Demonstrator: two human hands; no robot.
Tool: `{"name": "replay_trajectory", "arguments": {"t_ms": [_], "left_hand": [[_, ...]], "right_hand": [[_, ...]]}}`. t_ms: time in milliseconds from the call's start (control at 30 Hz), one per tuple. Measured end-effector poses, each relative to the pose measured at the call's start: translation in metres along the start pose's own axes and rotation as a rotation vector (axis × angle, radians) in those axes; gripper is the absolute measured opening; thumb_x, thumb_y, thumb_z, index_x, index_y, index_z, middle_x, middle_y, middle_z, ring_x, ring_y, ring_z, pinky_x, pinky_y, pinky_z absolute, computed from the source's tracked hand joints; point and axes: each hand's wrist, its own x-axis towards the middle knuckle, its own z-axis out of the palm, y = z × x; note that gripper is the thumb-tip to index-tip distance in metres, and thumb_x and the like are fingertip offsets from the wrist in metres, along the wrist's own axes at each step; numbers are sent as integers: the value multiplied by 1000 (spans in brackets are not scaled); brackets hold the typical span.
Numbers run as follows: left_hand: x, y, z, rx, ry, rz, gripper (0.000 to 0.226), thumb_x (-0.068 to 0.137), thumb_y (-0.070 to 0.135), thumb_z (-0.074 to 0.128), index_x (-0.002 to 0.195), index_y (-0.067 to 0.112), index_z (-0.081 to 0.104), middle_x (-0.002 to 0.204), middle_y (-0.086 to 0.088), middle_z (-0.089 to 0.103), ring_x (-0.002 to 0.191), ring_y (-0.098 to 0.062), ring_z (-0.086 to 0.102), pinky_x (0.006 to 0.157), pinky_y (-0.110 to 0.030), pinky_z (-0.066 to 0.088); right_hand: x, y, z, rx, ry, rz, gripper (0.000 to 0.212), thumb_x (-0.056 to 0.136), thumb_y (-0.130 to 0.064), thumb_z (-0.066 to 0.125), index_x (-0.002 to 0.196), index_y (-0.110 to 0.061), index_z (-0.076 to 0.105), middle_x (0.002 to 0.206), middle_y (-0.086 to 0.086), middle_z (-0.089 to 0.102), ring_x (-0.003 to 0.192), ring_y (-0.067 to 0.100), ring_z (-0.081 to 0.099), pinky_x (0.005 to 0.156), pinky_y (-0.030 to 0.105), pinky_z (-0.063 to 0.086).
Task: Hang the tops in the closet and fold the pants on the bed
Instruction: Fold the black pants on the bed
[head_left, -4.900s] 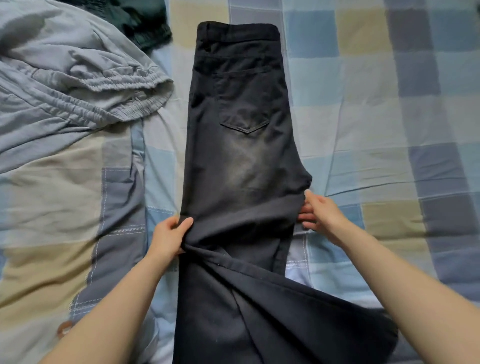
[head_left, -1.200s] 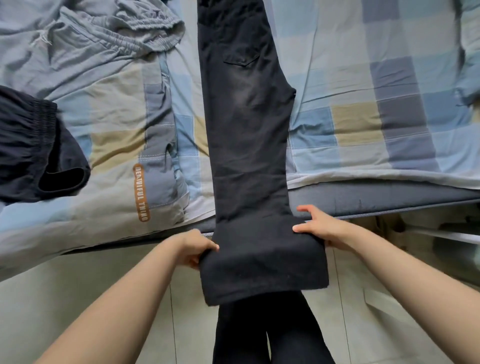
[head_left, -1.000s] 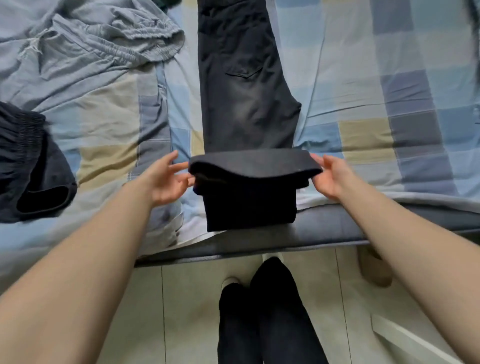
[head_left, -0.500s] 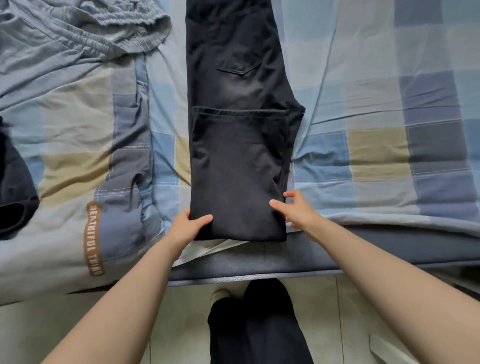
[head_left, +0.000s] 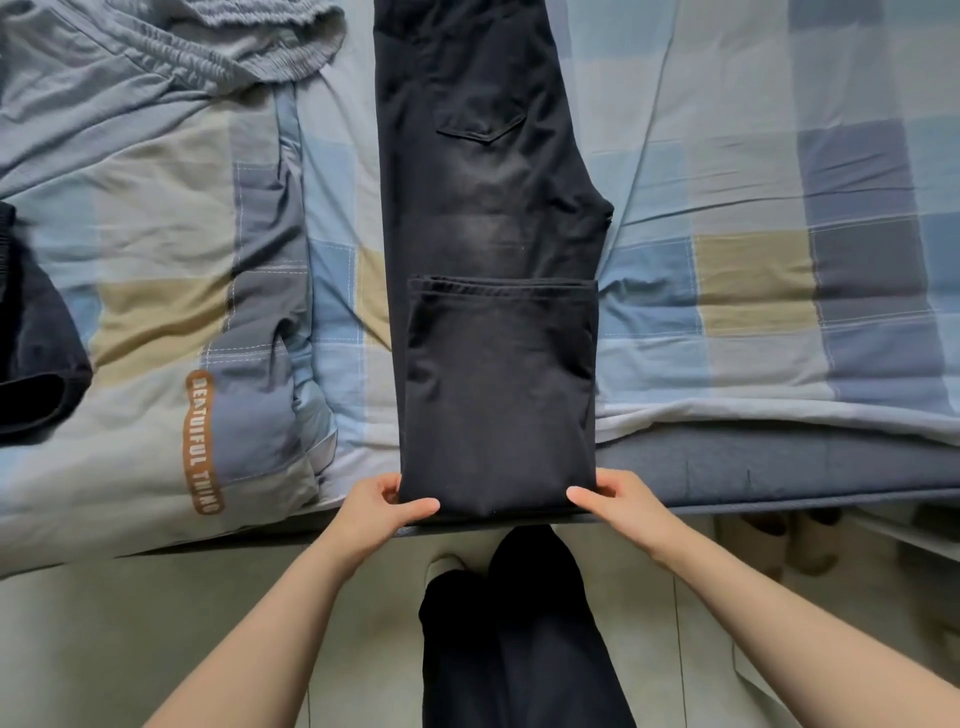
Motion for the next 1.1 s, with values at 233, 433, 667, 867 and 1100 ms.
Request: {"name": "replay_trajectory", "arguments": {"t_ms": [233, 433, 667, 867, 1100], "left_hand": [[18, -10, 1, 100, 27, 6, 22, 91, 18, 66, 80, 1, 57, 80, -8, 49, 78, -17, 42, 74, -30, 31], [16, -47, -7, 333, 1, -203, 10, 83, 3, 69, 91, 4, 64, 84, -7, 66, 81, -19, 57, 80, -28, 44], [52, 28, -14, 88, 292, -64, 25, 84, 28, 73, 97, 14, 57, 81, -4, 63, 69, -16, 58, 66, -22, 51], [96, 111, -19, -243, 402, 102, 19, 86, 26, 72, 101, 18, 65, 102, -5, 69, 91, -19, 65, 78, -30, 55], [124, 142, -12, 403, 688, 70, 54, 82, 28, 74, 130, 15, 52, 128, -10, 58, 119, -32, 53, 101, -43, 43]], "right_hand": [[29, -19, 5, 120, 159, -5, 20, 92, -7, 59, 112, -4, 56, 109, 6, 68, 85, 8, 65, 69, 17, 53], [26, 18, 10, -156, 134, 91, 12, 88, -5, 63, 97, 3, 61, 83, 10, 63, 81, 21, 58, 76, 32, 47], [67, -34, -13, -25, 322, 86, 40, 82, -26, 73, 111, -13, 50, 85, 2, 58, 77, 20, 56, 72, 33, 46], [120, -106, -35, 253, 373, -86, 10, 87, -19, 68, 90, -17, 59, 76, -7, 58, 58, -1, 55, 49, 13, 40], [151, -113, -69, 147, 433, -51, 24, 85, -26, 69, 100, -8, 64, 86, 5, 59, 70, 14, 52, 62, 22, 41]]}}
